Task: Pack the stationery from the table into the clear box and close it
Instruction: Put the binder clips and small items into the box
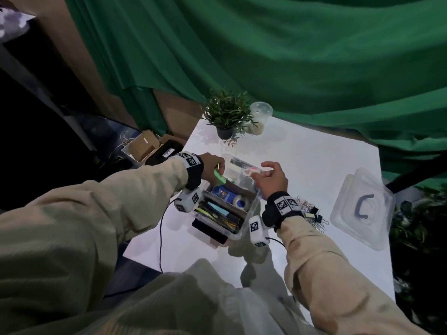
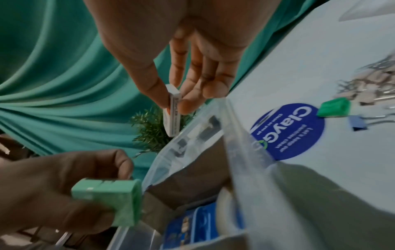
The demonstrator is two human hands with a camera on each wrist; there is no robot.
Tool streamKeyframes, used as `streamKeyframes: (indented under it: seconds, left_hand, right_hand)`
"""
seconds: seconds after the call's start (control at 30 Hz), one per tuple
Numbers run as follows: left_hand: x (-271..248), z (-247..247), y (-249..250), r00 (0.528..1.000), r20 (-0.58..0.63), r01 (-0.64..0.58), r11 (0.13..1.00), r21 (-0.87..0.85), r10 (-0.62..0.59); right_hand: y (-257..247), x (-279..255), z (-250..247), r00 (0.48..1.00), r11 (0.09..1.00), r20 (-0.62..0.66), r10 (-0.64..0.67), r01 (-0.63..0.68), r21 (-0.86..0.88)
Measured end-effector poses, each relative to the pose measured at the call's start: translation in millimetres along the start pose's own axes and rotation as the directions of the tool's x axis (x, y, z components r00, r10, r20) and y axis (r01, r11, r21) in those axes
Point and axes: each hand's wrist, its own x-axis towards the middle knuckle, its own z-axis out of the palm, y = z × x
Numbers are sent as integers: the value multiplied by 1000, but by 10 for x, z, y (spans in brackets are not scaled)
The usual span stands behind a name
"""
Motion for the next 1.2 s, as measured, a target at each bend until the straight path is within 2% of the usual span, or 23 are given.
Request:
streamKeyframes:
  seconds: [0.27, 0.4, 0.53, 0.6, 0.73, 0.87, 0.97, 1.13, 1.2]
  left_hand:
    - [-24, 17, -84, 997, -68, -26, 1000, -1, 26]
    - [12, 6, -136, 984, -175, -26, 1000, 4, 26]
    - [39, -103, -85, 963, -268, -18, 1000, 2, 17]
    - [42, -152, 0, 971, -228, -76, 997, -16, 70]
    - [54, -15, 204, 987, 27, -156, 987, -37, 157]
    - [113, 176, 303, 969, 50, -247, 962, 112, 243]
    - [125, 232, 272, 964, 79, -266, 915, 304, 254]
    - [93, 282, 201, 941, 64, -305, 751, 585, 331]
    - [92, 263, 176, 948, 87, -294, 741, 604, 305]
  right_hand:
    - [-237, -2, 483, 994, 1000, 103, 21, -21, 6]
    - [-90, -17, 426, 1000, 998, -10, -1, 0, -59]
    - [33, -48, 218, 990, 996, -139, 22, -35, -87]
    - [103, -52, 134, 986, 993, -166, 9, -29, -114]
    - [219, -91, 36, 983, 993, -183, 8, -30, -118]
    - [229, -162, -22, 995, 990, -96, 14, -28, -140]
    - [279, -172, -71, 994, 983, -106, 20, -39, -178]
    - [425, -182, -181, 989, 981, -129, 66, -88, -173]
    - [482, -204, -223, 988, 978, -128, 83, -106, -177]
